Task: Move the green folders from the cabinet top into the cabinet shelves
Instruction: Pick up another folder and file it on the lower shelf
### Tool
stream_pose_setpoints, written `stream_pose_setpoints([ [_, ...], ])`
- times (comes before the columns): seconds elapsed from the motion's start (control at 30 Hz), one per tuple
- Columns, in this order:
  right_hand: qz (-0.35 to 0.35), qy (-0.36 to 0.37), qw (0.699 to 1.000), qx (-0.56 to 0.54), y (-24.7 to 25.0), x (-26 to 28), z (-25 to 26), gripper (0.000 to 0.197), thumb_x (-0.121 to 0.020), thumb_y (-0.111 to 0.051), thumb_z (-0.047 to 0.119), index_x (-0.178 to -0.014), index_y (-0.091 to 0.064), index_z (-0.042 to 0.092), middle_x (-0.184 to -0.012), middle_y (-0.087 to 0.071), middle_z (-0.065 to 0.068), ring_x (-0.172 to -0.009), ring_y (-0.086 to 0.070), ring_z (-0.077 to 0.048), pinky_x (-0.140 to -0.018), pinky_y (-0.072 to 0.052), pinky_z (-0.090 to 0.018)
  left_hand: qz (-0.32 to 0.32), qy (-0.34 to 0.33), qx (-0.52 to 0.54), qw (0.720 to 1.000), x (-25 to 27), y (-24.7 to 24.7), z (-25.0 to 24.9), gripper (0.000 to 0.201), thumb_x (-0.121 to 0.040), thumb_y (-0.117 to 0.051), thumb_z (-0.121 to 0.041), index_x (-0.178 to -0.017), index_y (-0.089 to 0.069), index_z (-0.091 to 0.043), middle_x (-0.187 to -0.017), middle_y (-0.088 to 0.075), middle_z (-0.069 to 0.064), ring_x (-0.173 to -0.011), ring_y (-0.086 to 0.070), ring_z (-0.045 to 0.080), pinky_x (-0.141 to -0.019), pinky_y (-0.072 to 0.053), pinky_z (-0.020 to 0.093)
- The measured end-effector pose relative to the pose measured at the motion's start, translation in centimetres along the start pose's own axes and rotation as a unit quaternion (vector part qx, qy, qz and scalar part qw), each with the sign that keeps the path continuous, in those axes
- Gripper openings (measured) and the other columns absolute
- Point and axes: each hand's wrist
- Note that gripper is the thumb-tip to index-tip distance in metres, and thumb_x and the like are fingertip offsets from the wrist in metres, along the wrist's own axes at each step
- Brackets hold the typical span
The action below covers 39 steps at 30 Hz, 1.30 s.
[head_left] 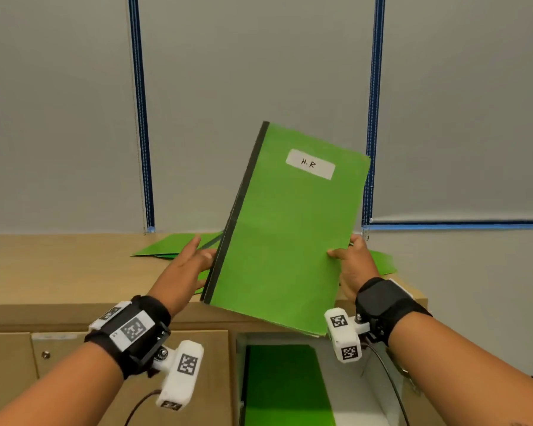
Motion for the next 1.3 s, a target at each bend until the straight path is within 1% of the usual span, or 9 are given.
stream_pose_setpoints([
  [0.1,0.020,0.020,0.999,0.028,0.6,2.6,-0.2,0.044,-0.083,-0.053,-0.015,-0.119,-0.043,0.009,-0.114,-0.062,-0.021,-0.094,-0.064,-0.031,-0.089,-0.053,-0.053,-0.017,0.000,-0.064,0.998,-0.2,-0.9,2.4,0.053,-0.097,-0.045,-0.036,-0.147,-0.029,-0.030,-0.141,-0.049,-0.002,-0.128,-0.048,0.017,-0.109,-0.038,0.048],
  [0.27,0.059,-0.009,0.997,0.040,2.1,6.5,-4.2,0.036,-0.077,-0.052,0.001,-0.113,-0.052,0.006,-0.112,-0.065,-0.022,-0.096,-0.065,-0.034,-0.089,-0.053,-0.054,-0.008,0.001,-0.125,0.992,2.5,-3.3,8.4,0.019,-0.101,-0.039,-0.013,-0.119,-0.045,-0.010,-0.115,-0.062,0.005,-0.103,-0.061,0.020,-0.094,-0.049,0.039],
  [0.33,0.063,-0.032,0.997,0.034,3.2,7.9,-6.8,0.036,-0.077,-0.049,0.001,-0.112,-0.057,0.006,-0.111,-0.067,-0.022,-0.097,-0.064,-0.038,-0.087,-0.052,-0.053,0.001,0.027,-0.102,0.994,4.1,-4.0,11.4,0.018,-0.101,-0.038,-0.009,-0.118,-0.044,-0.008,-0.115,-0.063,0.005,-0.100,-0.061,0.014,-0.086,-0.050,0.030],
  [0.67,0.020,-0.203,0.975,0.089,9.0,12.9,-25.6,0.041,-0.077,-0.042,-0.006,-0.099,-0.067,0.017,-0.097,-0.072,-0.011,-0.085,-0.066,-0.029,-0.083,-0.054,-0.047,0.066,0.181,-0.188,0.963,11.4,-8.5,31.9,0.011,-0.100,-0.041,-0.011,-0.111,-0.043,-0.011,-0.113,-0.063,0.011,-0.103,-0.062,0.028,-0.092,-0.050,0.046],
  [0.8,0.023,-0.274,0.957,0.095,10.9,14.4,-33.6,0.040,-0.067,-0.046,0.002,-0.096,-0.069,0.018,-0.099,-0.071,-0.013,-0.088,-0.063,-0.028,-0.090,-0.050,-0.055,0.090,0.248,-0.204,0.943,13.6,-9.6,39.8,0.011,-0.098,-0.043,-0.010,-0.109,-0.044,-0.011,-0.110,-0.064,0.015,-0.102,-0.062,0.029,-0.092,-0.050,0.047],
  [0.97,0.038,-0.345,0.928,0.138,12.9,15.1,-41.3,0.030,-0.070,-0.050,0.003,-0.090,-0.068,0.016,-0.099,-0.071,-0.013,-0.090,-0.065,-0.031,-0.090,-0.053,-0.046,0.141,0.308,-0.243,0.909,15.5,-10.5,46.2,0.019,-0.097,-0.043,-0.011,-0.116,-0.042,-0.011,-0.112,-0.064,0.012,-0.103,-0.062,0.028,-0.092,-0.049,0.040],
  [1.07,0.044,-0.391,0.900,0.185,14.1,16.3,-44.5,0.030,-0.082,-0.042,-0.012,-0.085,-0.061,0.011,-0.083,-0.065,-0.008,-0.075,-0.059,-0.023,-0.066,-0.050,-0.027,0.184,0.341,-0.297,0.873,17.1,-11.4,48.8,0.025,-0.097,-0.043,-0.014,-0.122,-0.041,-0.010,-0.116,-0.061,0.012,-0.107,-0.060,0.030,-0.090,-0.048,0.035],
  [1.2,0.069,-0.437,0.855,0.271,16.4,18.3,-49.9,0.014,-0.070,-0.056,0.004,-0.083,-0.059,0.007,-0.084,-0.063,-0.015,-0.082,-0.061,-0.034,-0.073,-0.048,-0.036,0.240,0.376,-0.329,0.832,18.5,-13.0,52.2,0.025,-0.098,-0.042,-0.010,-0.123,-0.043,-0.009,-0.113,-0.060,0.011,-0.101,-0.058,0.025,-0.079,-0.042,0.027],
  [1.3,0.096,-0.474,0.813,0.325,18.1,19.1,-53.2,0.012,-0.080,-0.056,0.002,-0.092,-0.059,0.002,-0.085,-0.060,-0.015,-0.078,-0.055,-0.028,-0.064,-0.041,-0.030,0.260,0.408,-0.317,0.816,20.0,-14.0,55.6,0.028,-0.096,-0.042,-0.008,-0.124,-0.043,-0.009,-0.115,-0.062,0.013,-0.098,-0.059,0.025,-0.083,-0.046,0.029],
])
Point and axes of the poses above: each hand's wrist, its own x-axis away from the middle knuckle, its own y-axis out of the back of the hand, z = x × y
